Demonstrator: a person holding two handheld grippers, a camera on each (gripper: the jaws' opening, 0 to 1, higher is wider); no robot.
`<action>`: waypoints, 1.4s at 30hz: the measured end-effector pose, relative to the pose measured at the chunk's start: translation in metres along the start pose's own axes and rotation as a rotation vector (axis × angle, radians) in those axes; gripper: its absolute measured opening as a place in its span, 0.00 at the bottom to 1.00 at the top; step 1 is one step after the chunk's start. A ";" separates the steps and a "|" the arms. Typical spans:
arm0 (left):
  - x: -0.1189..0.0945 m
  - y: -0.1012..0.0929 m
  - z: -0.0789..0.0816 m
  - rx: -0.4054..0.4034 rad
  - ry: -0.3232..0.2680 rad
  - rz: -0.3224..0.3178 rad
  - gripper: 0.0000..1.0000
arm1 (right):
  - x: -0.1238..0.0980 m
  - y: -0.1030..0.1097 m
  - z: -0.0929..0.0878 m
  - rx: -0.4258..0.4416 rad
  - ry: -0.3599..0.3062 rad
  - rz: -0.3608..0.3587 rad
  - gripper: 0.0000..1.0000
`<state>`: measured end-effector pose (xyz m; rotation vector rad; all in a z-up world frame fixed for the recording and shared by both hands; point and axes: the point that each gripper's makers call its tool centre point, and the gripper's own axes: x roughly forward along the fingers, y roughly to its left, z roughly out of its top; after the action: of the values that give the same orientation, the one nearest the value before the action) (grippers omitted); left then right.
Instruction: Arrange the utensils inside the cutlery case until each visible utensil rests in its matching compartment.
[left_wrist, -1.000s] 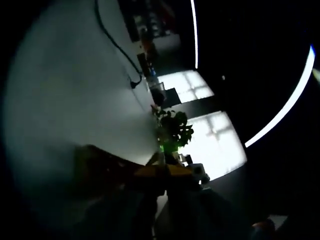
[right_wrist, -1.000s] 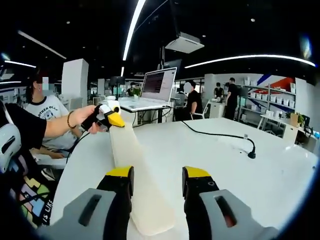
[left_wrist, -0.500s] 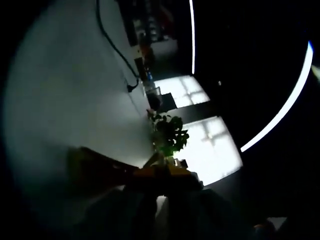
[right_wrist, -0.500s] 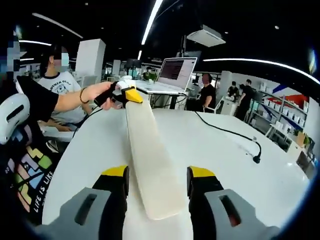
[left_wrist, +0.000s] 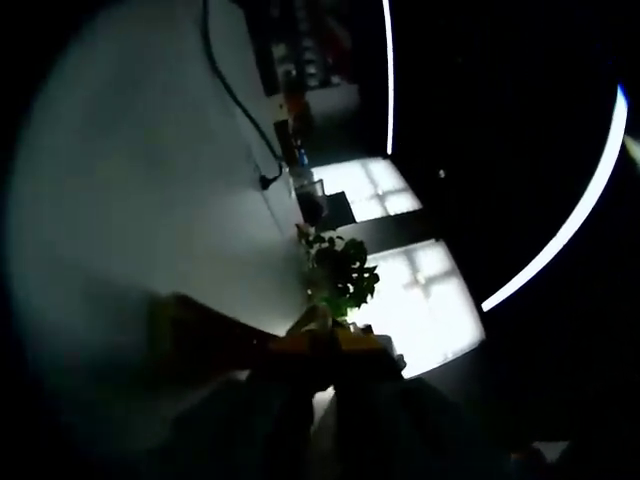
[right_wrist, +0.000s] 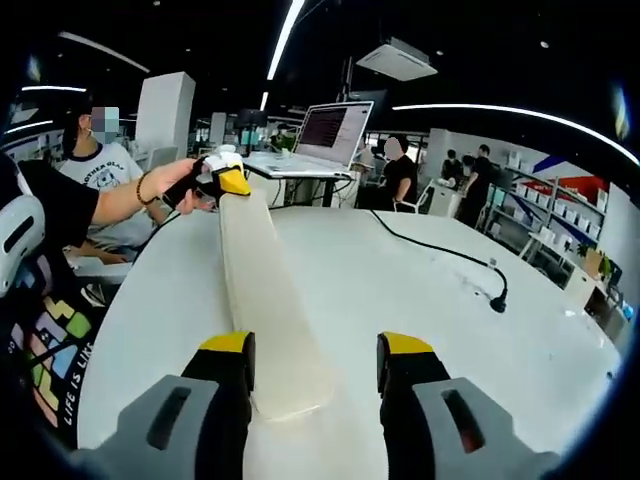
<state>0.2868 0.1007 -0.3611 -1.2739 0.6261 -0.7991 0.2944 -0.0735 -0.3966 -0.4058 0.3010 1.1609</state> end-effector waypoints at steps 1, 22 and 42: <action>0.001 0.001 -0.001 -0.003 0.003 0.000 0.04 | 0.000 -0.001 0.000 -0.004 0.001 -0.007 0.50; -0.005 0.013 0.000 -0.022 -0.012 -0.013 0.04 | 0.013 0.011 -0.007 -0.068 0.100 0.062 0.48; -0.010 0.027 0.007 -0.018 -0.046 -0.001 0.04 | 0.039 0.032 -0.011 -0.132 0.288 0.232 0.45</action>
<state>0.2914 0.1155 -0.3865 -1.3058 0.5966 -0.7644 0.2793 -0.0359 -0.4285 -0.6703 0.5349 1.3540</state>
